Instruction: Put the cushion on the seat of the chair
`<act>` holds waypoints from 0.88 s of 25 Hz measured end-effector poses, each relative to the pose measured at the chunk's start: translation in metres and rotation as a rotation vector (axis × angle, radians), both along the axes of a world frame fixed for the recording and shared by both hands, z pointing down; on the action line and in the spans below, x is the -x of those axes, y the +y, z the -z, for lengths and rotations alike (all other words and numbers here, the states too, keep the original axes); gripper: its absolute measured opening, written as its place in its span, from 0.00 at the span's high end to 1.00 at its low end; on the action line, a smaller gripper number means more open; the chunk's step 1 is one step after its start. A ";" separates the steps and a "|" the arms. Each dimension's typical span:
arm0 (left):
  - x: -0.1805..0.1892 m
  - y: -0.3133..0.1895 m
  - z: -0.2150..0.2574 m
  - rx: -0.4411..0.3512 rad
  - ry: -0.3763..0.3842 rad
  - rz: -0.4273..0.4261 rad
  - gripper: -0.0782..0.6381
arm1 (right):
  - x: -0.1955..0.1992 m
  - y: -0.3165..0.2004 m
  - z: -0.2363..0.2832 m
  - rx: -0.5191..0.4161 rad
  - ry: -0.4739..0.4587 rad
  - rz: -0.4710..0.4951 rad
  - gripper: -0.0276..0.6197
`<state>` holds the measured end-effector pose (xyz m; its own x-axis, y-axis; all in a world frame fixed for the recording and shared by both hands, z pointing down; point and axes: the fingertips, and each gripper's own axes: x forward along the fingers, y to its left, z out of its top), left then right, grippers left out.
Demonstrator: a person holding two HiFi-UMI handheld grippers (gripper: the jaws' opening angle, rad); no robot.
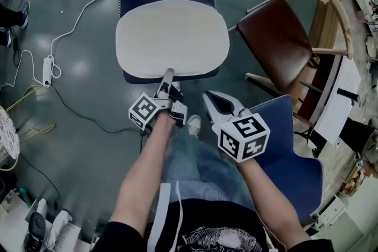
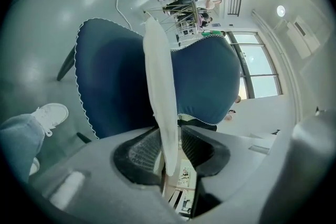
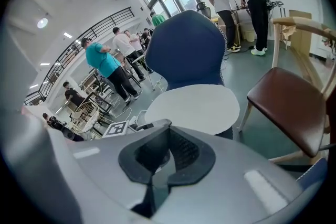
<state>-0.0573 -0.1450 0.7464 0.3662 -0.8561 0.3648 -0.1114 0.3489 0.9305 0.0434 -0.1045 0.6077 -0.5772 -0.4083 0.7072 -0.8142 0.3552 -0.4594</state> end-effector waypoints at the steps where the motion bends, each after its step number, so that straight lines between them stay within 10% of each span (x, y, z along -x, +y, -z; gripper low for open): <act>1: -0.001 0.001 -0.003 0.007 0.003 0.001 0.69 | 0.000 0.003 -0.002 0.002 0.001 0.003 0.96; 10: -0.004 0.021 -0.017 0.080 -0.047 -0.052 0.57 | 0.005 0.026 0.005 -0.017 0.002 0.025 0.96; 22: -0.012 0.037 0.062 -0.040 -0.071 -0.122 0.60 | 0.002 0.025 0.044 -0.103 -0.046 -0.011 0.96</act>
